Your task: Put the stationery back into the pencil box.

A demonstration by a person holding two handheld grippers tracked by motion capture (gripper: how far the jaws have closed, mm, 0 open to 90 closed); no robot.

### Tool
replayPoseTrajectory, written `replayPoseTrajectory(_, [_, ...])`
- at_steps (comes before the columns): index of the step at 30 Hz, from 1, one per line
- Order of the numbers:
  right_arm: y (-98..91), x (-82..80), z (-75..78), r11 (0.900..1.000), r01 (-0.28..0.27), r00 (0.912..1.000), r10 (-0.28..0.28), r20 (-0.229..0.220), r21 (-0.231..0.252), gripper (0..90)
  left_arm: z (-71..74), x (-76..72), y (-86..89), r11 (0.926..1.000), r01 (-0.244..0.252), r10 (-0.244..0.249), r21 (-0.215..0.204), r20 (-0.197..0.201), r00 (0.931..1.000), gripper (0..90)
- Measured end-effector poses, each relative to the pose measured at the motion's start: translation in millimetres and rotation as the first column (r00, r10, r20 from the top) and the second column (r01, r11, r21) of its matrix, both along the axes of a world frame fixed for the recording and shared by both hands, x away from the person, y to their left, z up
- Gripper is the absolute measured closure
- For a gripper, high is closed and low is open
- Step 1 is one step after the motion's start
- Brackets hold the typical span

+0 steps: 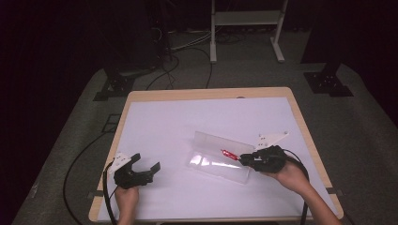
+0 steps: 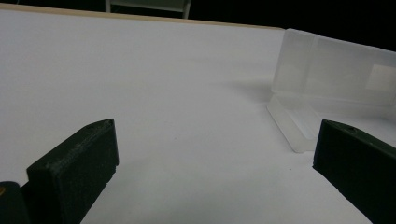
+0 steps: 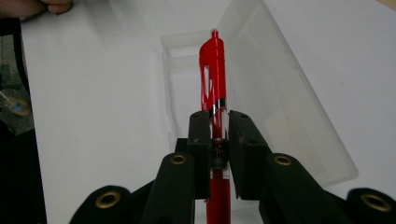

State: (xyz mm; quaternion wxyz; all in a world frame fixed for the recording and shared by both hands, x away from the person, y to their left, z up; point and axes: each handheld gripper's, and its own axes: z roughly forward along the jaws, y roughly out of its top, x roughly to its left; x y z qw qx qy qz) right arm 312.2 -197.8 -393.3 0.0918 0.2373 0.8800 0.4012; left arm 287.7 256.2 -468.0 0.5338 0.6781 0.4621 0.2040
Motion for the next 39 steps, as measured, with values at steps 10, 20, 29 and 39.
replayPoseTrajectory(10, [7.9,8.4,-4.4,0.9999,-0.012,0.9999,0.012,-0.009,-0.003,78.7,0.0,0.0,0.2,1.0,0.001,-0.001,-0.002,0.0,1.0,0.0])
replayPoseTrajectory(20, [15.7,14.0,-11.1,0.9996,-0.029,0.9995,0.029,-0.015,0.003,78.8,0.0,0.1,0.3,1.0,0.004,-0.004,-0.002,0.0,1.0,0.0])
replayPoseTrajectory(29, [25.6,20.1,-20.9,0.9989,-0.047,0.9985,0.047,-0.028,-0.002,78.8,0.1,0.1,0.5,1.0,0.004,-0.004,-0.002,-0.001,1.0,0.0])
replayPoseTrajectory(39, [36.0,26.4,-34.7,0.9981,-0.06,0.9971,0.059,-0.047,-0.011,78.7,0.1,-0.1,0.6,1.0,0.004,-0.004,-0.002,-0.001,1.0,0.0])
